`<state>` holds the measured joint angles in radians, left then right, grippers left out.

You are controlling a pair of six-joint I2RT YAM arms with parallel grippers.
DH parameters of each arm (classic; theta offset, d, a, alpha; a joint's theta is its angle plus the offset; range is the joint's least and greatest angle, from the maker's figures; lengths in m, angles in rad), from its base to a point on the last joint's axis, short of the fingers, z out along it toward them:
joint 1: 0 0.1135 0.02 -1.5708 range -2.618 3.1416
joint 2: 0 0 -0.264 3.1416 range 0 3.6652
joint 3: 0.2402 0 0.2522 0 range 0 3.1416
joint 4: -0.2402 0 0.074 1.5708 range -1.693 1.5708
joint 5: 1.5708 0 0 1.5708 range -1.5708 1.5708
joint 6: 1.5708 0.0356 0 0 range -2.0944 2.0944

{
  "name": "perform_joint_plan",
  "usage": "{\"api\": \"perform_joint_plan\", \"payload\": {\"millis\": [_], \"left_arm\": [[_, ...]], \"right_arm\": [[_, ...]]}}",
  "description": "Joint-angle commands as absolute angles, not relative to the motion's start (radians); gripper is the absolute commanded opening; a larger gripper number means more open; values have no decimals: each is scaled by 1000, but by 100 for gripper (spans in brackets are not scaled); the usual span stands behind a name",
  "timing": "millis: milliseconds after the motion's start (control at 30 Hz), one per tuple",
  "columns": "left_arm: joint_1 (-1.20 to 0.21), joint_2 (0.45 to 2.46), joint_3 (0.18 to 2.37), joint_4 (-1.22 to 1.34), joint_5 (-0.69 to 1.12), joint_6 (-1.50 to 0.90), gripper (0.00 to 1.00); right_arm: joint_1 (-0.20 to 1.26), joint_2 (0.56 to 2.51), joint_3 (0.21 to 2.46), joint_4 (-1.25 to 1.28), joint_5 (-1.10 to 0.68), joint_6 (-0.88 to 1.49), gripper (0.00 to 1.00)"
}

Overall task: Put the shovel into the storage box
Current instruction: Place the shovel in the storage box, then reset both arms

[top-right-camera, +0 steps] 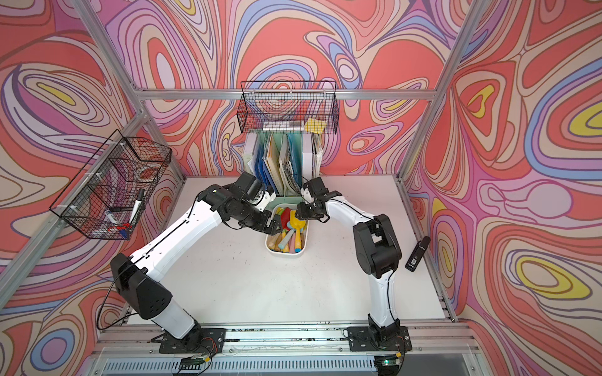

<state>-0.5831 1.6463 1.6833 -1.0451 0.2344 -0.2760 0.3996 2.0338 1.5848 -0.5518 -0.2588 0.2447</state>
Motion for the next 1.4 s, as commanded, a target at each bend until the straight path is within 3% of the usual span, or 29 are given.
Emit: {"api": "perform_joint_plan", "payload": {"millis": [0,267,433,567,733,833,867,1033,1133,1367], "left_arm": [[-561,1648,1676,-986,184,-254,99],[-478,1618,1654,-864,152,-252,99],[-346,1485,1533,-685,123,-266,99],[-235,1296,1327,-452,45,-293,99],[-201,1062,1038,-128,-303,-251,99],[-201,961,736,265,-200,57,86],[-201,947,657,378,-175,133,84],[-198,1040,471,551,-413,125,90],[-190,1186,398,700,-433,99,91],[-159,1435,300,967,-426,22,92]], "right_arm": [[391,1977,1620,-596,-210,231,51],[391,1925,1633,-620,-186,223,52],[389,1812,1575,-622,-69,189,52],[350,1668,1478,-599,37,155,52],[226,1465,1267,-485,101,106,52],[173,1375,1146,-414,130,50,55],[166,1356,1108,-389,143,39,60],[163,1289,939,-237,217,-2,61],[163,1242,840,-109,217,-17,63],[160,1115,612,156,208,-114,76]]}}
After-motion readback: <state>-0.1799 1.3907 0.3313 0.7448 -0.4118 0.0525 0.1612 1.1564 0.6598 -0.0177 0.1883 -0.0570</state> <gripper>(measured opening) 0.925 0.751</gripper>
